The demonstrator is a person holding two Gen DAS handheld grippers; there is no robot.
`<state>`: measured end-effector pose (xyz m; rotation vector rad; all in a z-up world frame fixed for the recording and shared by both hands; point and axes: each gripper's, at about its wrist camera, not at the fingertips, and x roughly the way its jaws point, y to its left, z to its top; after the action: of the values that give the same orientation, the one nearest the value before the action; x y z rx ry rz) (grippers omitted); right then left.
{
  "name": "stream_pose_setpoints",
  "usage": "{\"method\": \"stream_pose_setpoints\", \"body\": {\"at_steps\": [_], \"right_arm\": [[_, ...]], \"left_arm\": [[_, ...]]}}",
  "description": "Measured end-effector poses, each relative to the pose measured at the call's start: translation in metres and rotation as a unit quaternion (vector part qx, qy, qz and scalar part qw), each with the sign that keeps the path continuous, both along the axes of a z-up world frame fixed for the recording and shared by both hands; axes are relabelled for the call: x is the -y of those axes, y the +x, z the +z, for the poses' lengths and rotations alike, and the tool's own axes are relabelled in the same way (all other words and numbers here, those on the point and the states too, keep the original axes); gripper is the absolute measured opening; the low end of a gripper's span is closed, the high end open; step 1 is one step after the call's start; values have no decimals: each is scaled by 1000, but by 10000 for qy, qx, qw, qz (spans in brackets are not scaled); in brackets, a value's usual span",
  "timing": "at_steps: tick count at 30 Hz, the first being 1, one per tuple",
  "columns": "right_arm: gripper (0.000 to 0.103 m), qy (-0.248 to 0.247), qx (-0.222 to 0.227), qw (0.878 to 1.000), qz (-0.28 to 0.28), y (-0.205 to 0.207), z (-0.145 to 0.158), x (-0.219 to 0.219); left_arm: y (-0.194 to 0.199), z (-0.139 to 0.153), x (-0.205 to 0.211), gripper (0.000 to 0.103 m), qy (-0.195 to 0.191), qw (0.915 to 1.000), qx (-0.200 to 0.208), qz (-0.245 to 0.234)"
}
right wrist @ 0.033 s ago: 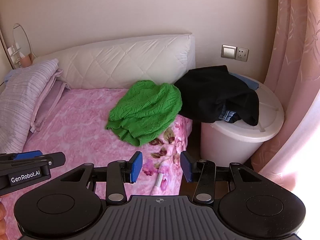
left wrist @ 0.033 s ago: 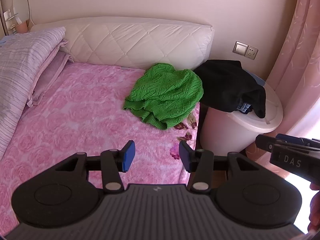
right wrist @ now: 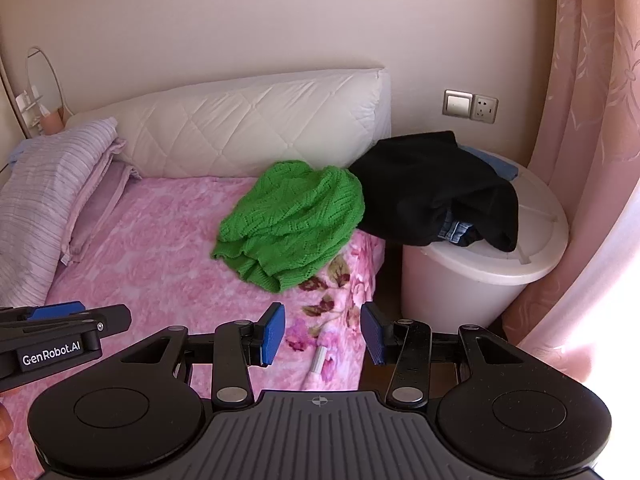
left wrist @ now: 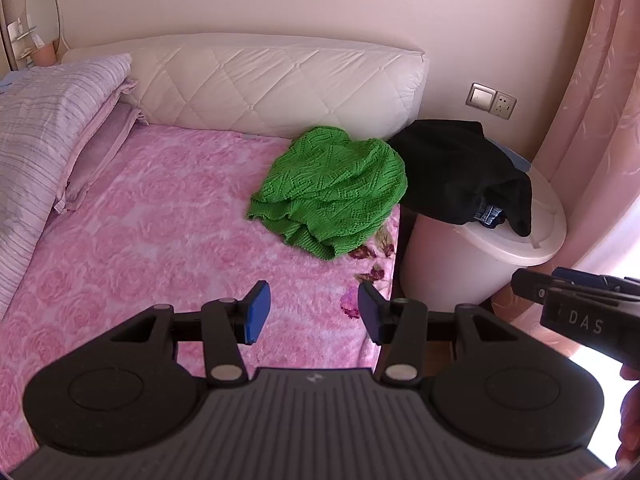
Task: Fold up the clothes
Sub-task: 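Move both grippers toward the green knit sweater on the bed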
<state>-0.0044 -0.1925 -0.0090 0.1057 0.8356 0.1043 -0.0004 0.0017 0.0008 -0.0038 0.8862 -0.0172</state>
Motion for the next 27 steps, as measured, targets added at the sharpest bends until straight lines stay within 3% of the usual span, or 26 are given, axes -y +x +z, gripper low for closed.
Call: {"method": "stream_pose_setpoints", "body": {"at_steps": [27], "right_arm": [[46, -79, 64, 9999, 29, -1, 11, -18]], "left_arm": [[-10, 0, -31, 45, -215, 9998, 7, 21]]}}
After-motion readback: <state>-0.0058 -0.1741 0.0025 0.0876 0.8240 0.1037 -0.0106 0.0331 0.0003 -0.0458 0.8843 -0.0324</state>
